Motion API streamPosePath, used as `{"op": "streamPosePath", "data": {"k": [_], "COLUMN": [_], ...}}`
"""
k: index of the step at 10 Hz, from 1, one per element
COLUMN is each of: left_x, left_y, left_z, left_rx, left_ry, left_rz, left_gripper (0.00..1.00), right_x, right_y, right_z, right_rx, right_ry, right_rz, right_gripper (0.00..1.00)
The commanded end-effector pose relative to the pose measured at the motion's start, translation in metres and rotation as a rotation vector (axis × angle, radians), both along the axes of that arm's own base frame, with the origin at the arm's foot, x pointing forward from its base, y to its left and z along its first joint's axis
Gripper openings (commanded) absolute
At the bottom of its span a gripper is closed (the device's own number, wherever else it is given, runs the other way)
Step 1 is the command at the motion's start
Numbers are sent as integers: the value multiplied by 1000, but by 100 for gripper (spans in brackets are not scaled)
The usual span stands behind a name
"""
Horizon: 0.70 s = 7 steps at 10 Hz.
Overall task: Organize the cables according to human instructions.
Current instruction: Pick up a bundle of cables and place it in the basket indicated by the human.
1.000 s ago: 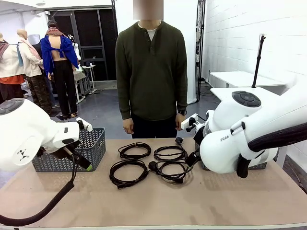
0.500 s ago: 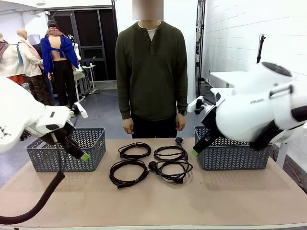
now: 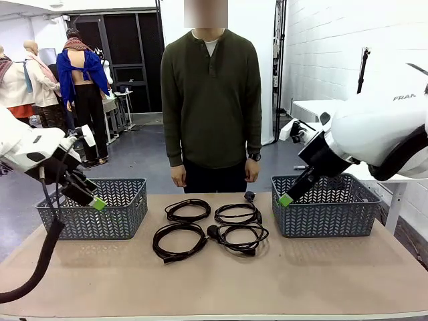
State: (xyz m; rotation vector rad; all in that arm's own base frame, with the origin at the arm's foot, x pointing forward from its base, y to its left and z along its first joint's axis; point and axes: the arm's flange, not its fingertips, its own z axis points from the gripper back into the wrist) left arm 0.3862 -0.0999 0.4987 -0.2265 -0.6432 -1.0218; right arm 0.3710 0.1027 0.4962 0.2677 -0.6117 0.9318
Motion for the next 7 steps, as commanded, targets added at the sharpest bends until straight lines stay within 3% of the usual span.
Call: {"op": "streamPosePath", "data": {"k": [1,7], "left_x": [10,3], "left_y": [6,5], "left_z": [3,7], "left_rx": [-44,-31], "left_ry": [20,11], "left_rz": [-67,-44], "left_gripper": [100,100], "right_x": [8,3], "right_y": [-10,-7], "right_z": [-1,3], "right_rx": [54,30], "right_ry": [1,3], "right_rz": [68,28], "right_gripper": [100,100]}}
